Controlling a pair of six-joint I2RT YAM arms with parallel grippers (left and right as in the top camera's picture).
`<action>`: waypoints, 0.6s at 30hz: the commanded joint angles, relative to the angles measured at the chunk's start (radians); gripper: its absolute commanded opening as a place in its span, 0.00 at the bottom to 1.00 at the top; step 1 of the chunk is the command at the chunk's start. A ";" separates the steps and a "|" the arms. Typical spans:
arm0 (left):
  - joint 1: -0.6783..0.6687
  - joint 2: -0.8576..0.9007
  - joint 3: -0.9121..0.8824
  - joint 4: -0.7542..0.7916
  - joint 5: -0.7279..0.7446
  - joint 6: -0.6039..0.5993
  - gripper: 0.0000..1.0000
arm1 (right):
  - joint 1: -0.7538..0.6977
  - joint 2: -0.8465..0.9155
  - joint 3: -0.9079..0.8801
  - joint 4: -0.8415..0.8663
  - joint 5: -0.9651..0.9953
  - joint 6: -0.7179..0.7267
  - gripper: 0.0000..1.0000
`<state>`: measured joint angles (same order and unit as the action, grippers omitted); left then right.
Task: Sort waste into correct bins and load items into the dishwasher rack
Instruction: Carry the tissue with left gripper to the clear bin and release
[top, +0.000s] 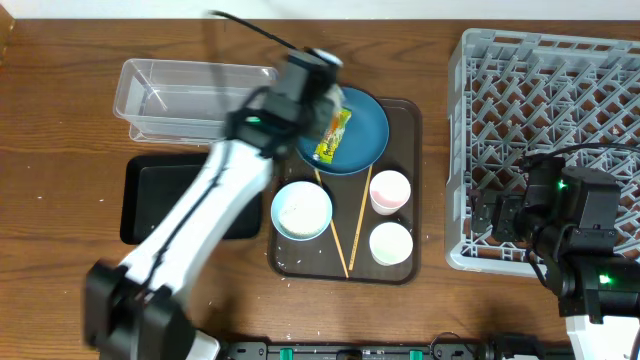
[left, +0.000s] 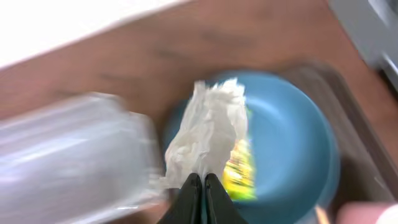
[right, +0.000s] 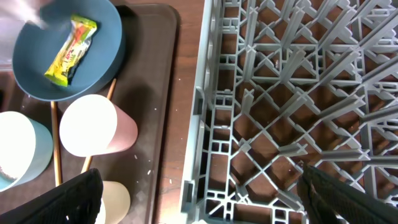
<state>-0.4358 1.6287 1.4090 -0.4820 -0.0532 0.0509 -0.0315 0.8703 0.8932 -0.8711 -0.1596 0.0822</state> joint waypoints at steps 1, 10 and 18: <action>0.102 -0.012 0.009 0.010 -0.097 -0.002 0.06 | 0.015 -0.003 0.023 -0.002 -0.001 -0.016 0.99; 0.277 0.016 0.009 0.061 -0.085 -0.003 0.46 | 0.015 -0.003 0.023 -0.002 -0.001 -0.016 0.99; 0.253 0.018 0.006 0.051 0.185 -0.003 0.61 | 0.015 -0.003 0.023 -0.002 -0.001 -0.016 0.99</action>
<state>-0.1654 1.6363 1.4136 -0.4274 -0.0425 0.0494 -0.0315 0.8703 0.8936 -0.8711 -0.1596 0.0822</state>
